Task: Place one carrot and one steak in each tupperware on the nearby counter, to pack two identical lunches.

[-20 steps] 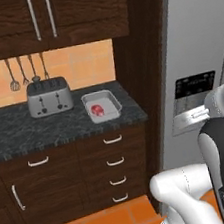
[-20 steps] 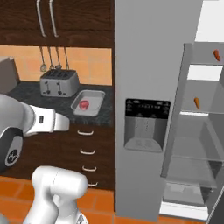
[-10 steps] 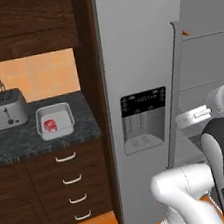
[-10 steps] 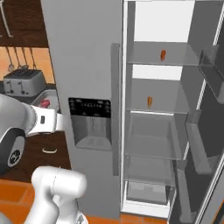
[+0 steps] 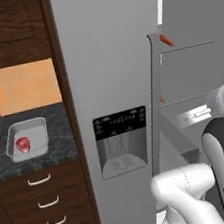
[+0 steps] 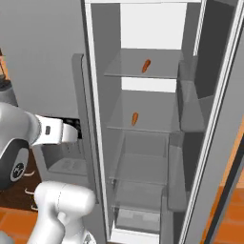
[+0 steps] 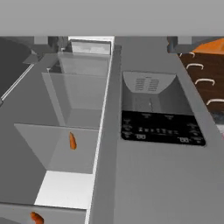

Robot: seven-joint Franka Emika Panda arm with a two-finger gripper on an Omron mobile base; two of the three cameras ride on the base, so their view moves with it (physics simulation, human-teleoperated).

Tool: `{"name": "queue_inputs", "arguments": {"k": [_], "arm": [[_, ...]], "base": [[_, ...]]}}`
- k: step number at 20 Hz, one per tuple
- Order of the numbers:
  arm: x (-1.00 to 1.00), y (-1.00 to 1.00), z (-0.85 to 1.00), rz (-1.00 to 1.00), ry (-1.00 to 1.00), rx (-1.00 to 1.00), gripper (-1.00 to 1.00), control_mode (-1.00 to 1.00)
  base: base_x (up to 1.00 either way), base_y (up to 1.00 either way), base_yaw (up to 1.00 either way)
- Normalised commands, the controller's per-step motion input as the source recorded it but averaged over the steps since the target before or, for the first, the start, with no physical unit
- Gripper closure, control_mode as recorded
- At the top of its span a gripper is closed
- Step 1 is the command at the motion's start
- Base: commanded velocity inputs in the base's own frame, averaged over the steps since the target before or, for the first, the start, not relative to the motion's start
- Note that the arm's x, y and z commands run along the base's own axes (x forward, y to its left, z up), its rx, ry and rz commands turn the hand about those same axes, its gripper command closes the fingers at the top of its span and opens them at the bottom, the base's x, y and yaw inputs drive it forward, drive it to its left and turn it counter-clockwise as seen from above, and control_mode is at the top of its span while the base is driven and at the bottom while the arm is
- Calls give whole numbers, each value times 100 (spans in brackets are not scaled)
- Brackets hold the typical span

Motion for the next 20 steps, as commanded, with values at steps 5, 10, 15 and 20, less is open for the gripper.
{"name": "queue_inputs", "arguments": {"k": [5,10,15,20], "arm": [[0,0,0,0,0,0,-100,100],[0,0,0,0,0,0,-100,100],[0,0,0,0,0,0,-100,100],[-20,-2,90,0,-7,0,-100,-100]], "base": [[41,-61,-2],[55,-43,-6],[61,-13,-9],[0,0,0]]}}
